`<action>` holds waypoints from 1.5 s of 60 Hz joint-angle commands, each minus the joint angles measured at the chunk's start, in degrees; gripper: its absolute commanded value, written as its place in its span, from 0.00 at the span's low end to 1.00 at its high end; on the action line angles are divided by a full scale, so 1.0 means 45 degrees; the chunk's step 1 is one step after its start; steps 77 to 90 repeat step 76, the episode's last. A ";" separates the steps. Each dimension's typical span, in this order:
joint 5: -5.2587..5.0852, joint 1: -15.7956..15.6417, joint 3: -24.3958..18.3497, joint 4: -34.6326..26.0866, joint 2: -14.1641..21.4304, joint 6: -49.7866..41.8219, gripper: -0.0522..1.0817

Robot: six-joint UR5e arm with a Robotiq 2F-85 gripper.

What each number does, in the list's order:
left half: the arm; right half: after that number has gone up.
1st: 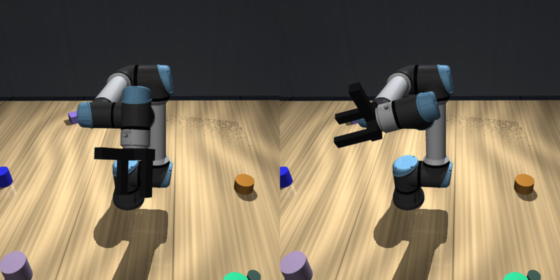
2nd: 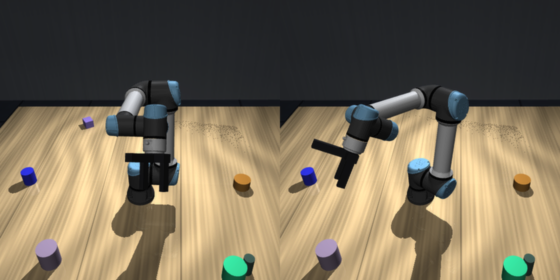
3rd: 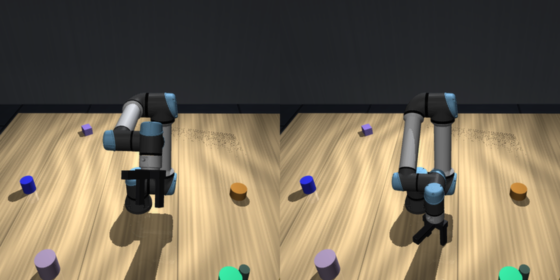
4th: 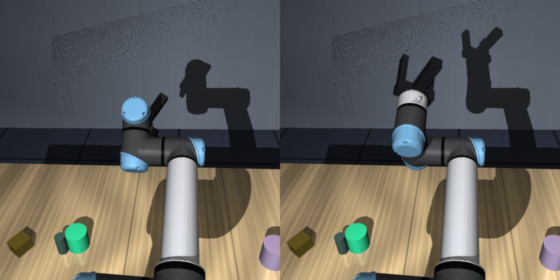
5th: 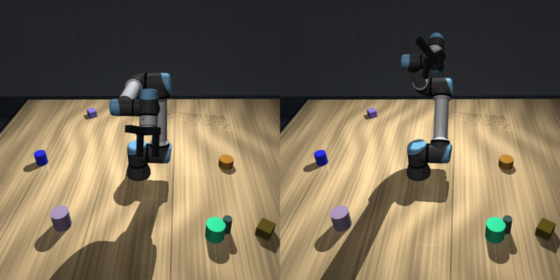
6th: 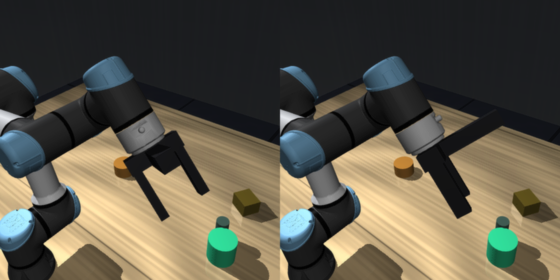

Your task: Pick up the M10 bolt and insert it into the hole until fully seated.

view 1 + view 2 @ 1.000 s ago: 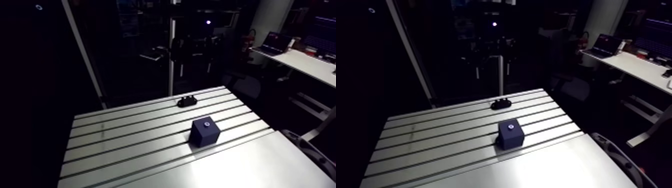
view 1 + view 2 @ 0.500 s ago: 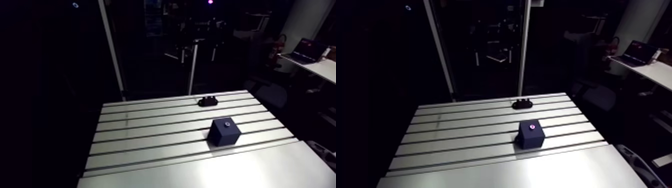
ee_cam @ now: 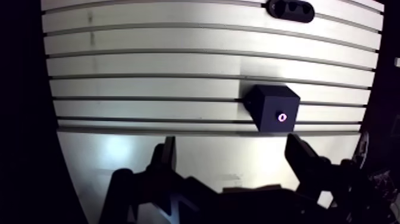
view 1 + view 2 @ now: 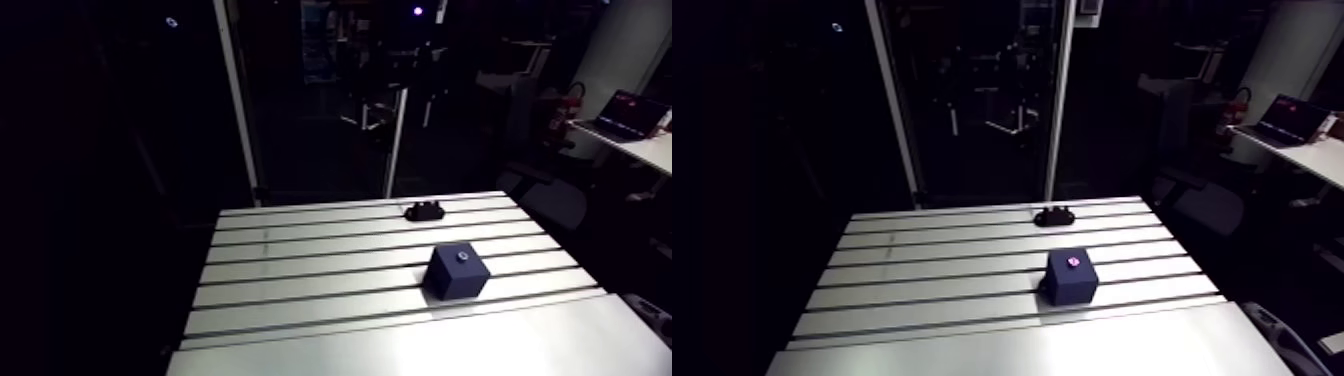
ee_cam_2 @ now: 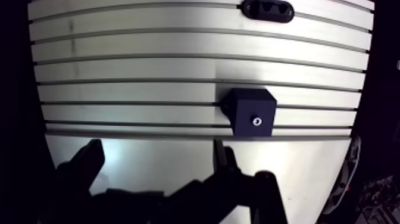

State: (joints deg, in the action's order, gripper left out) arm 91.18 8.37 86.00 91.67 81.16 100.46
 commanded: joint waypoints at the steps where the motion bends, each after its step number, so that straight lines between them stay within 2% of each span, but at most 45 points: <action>1: -0.0037 -0.0187 -0.0764 -0.0474 -0.0178 -0.0233 0.05; 8: -0.0037 -0.0504 -0.1346 -0.0742 -0.0347 -0.0300 0.05; 20: -0.0096 -0.0609 -0.1949 -0.1502 -0.0525 -0.0302 0.05; 44: -0.0249 -0.0746 -0.1758 -0.1514 -0.0487 -0.0380 0.05; 90: -0.0272 -0.0744 -0.1621 -0.1435 -0.0582 -0.0400 0.05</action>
